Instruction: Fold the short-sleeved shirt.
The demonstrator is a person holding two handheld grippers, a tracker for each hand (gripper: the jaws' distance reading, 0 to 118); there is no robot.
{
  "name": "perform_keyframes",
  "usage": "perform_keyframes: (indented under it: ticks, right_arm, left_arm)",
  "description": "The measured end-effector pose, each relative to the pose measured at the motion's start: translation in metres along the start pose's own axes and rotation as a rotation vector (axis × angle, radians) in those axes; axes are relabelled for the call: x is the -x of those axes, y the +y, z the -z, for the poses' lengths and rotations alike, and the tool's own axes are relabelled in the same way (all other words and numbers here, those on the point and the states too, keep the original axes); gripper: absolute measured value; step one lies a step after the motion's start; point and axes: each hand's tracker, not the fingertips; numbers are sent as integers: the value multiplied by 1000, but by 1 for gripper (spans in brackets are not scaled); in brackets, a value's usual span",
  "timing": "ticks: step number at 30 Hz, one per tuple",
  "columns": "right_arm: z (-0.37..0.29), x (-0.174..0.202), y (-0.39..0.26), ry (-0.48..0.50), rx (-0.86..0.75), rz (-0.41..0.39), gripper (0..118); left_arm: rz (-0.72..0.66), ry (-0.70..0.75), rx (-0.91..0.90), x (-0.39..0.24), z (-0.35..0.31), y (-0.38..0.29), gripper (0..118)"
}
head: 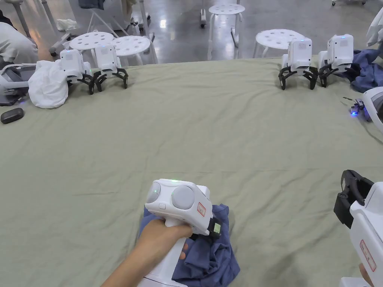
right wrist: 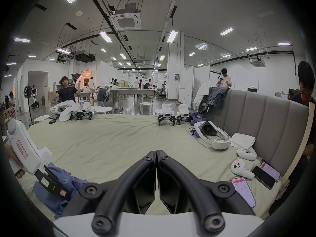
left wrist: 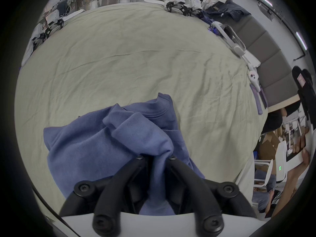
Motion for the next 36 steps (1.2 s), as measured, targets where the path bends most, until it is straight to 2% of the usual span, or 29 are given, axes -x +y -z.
perform_keyframes:
  ticks: [1, 2, 3, 4, 5, 6, 12, 15, 17, 19, 23, 24, 27, 36]
  right_arm:
    - [0, 1, 0, 2, 1, -2, 4]
    - [0, 2, 1, 4, 2, -4, 4]
    - [0, 3, 1, 5, 3, -4, 4]
    - [0, 3, 1, 8, 2, -5, 4]
    - [0, 4, 1, 10, 3, -6, 4]
    - [1, 4, 1, 10, 4, -7, 4]
    - [0, 5, 5, 9, -4, -10, 4]
    - [-1, 4, 7, 8, -8, -8, 4]
    - [-1, 5, 7, 9, -11, -8, 4]
    - [-2, 5, 8, 9, -11, -10, 4]
    - [-3, 7, 8, 14, -12, -15, 4]
    - [-3, 7, 8, 16, -11, -15, 4]
    - [-3, 7, 8, 15, -11, -16, 4]
    - [-3, 6, 7, 12, -9, -11, 4]
  left_arm:
    - [-11, -35, -8, -1, -1, 0, 43]
    - [-14, -77, -8, -1, -2, -1, 55]
    - [-17, -99, -15, -3, -4, -2, 76]
    - [-20, -94, -25, -5, -7, -3, 89]
    - [-17, -90, -35, -10, -12, -4, 100]
    - [-8, -95, -59, -12, -17, -5, 106]
    - [-7, -141, -197, -6, -60, -12, 105]
    - [12, -61, -291, 4, -79, -19, 104]
    - [16, 14, -360, 12, -87, -26, 97]
    - [-11, 71, -416, 23, -89, -33, 79]
    - [-48, 85, -454, 40, -84, -46, 38]
    - [-52, 85, -457, 42, -80, -50, 24]
    - [-89, 67, -454, 50, -68, -57, 0]
    - [-64, 66, -467, 33, -28, -71, 0]
